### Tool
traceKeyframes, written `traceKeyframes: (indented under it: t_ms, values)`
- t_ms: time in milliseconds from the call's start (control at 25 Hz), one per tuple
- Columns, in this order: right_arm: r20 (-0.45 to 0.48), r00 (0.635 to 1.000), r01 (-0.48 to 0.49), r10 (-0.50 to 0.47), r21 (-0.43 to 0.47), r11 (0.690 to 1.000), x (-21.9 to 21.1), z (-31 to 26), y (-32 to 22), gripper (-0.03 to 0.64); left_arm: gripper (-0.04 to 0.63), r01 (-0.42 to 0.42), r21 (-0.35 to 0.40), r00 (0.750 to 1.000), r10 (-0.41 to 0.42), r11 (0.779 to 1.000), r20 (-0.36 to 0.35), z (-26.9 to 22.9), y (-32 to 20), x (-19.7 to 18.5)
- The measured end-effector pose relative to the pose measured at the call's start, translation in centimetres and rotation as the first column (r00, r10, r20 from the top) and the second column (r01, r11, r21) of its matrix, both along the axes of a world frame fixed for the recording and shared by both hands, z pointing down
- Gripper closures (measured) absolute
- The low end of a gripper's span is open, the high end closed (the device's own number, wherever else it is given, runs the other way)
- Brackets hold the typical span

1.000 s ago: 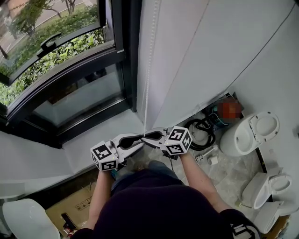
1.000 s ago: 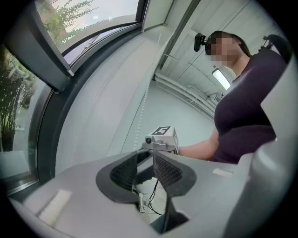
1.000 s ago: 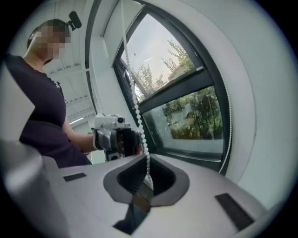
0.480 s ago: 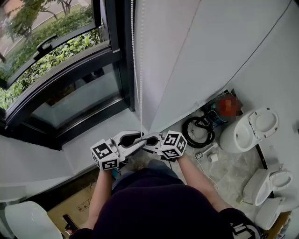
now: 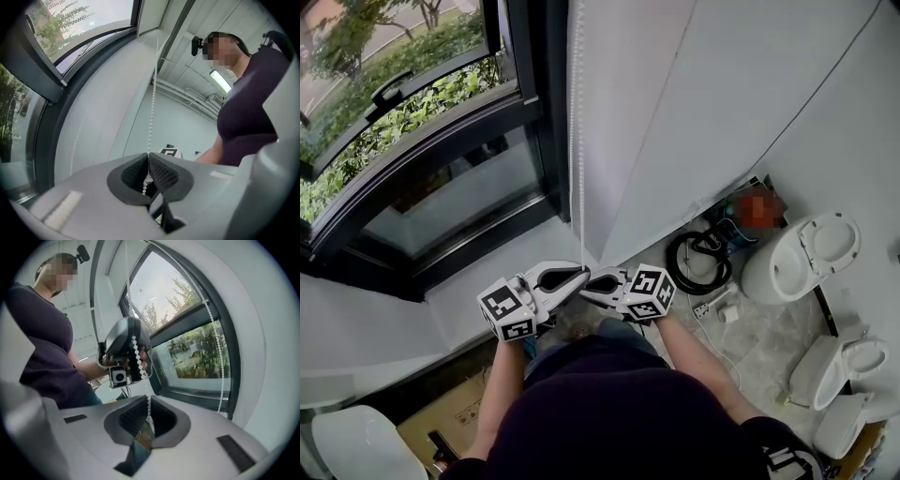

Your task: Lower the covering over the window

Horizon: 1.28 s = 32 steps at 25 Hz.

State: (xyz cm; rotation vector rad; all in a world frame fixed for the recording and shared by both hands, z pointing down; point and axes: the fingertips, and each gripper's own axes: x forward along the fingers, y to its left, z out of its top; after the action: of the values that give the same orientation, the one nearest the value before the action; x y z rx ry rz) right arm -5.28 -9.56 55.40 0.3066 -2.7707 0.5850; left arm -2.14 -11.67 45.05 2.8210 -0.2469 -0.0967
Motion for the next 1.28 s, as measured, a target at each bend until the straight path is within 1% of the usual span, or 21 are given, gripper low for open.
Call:
traceKeyframes:
  t_ms: [120, 200, 280, 360, 480, 640, 760, 880, 960, 1040, 1160, 1280]
  values:
    - [0.008, 1.000, 0.005, -0.005, 0.014, 1.000, -0.1, -0.1, 0.3, 0.603, 0.581, -0.019, 0.008, 1.000, 0.019, 1.000, -0.006, -0.1, 0.3, -0.1]
    - [0.009, 1.000, 0.003, -0.003, 0.023, 1.000, 0.0, -0.1, 0.3, 0.603, 0.583, -0.019, -0.009, 1.000, 0.019, 1.000, -0.022, 0.0, 0.3, -0.3]
    - [-0.024, 1.000, 0.015, -0.014, 0.034, 0.999, 0.0, 0.5, 0.4, 0.603, 0.583, -0.012, -0.027, 1.000, 0.011, 1.000, -0.018, 0.6, 0.2, -0.4]
    - [-0.072, 0.997, 0.035, -0.032, 0.038, 0.999, 0.0, 1.7, 0.8, 0.603, 0.583, -0.018, -0.040, 1.000, 0.019, 0.999, 0.008, 1.8, 0.4, -0.2]
    - [-0.093, 0.995, 0.025, -0.024, 0.012, 1.000, 0.3, 3.4, 1.1, 0.603, 0.583, -0.031, -0.066, 0.999, 0.033, 0.997, 0.029, 3.6, 0.8, 0.0]
    - [-0.071, 0.997, -0.017, 0.015, -0.026, 1.000, 0.6, 5.1, 1.4, 0.603, 0.583, -0.035, -0.133, 0.999, 0.040, 0.991, 0.035, 5.5, 1.3, 0.2]
    - [-0.073, 0.997, -0.020, 0.018, -0.029, 0.999, 0.5, 6.1, 1.7, 0.603, 0.583, -0.041, -0.156, 0.998, 0.046, 0.987, 0.031, 6.5, 1.6, 0.3]
    - [-0.100, 0.995, -0.022, 0.018, -0.038, 0.999, 0.6, 7.2, 2.1, 0.603, 0.583, -0.039, -0.187, 0.997, 0.050, 0.982, 0.052, 7.7, 1.9, 0.2]
    - [-0.108, 0.994, -0.035, 0.032, -0.033, 0.999, 0.7, 7.5, 2.0, 0.603, 0.583, -0.041, -0.194, 0.997, 0.054, 0.980, 0.058, 8.0, 2.1, 0.2]
    - [-0.139, 0.990, -0.035, 0.033, -0.010, 0.999, 0.9, 7.5, 2.0, 0.603, 0.583, -0.047, -0.196, 0.997, 0.058, 0.979, 0.050, 8.0, 2.3, 0.3]
    - [-0.194, 0.981, 0.010, -0.010, -0.001, 1.000, 1.0, 7.3, 2.4, 0.603, 0.583, -0.052, -0.195, 0.997, 0.061, 0.979, 0.044, 8.0, 2.3, 0.3]
    - [-0.190, 0.982, 0.023, -0.021, 0.005, 1.000, 1.5, 5.5, 2.4, 0.600, 0.583, -0.051, -0.199, 0.998, 0.058, 0.979, 0.032, 8.0, 2.3, 0.2]
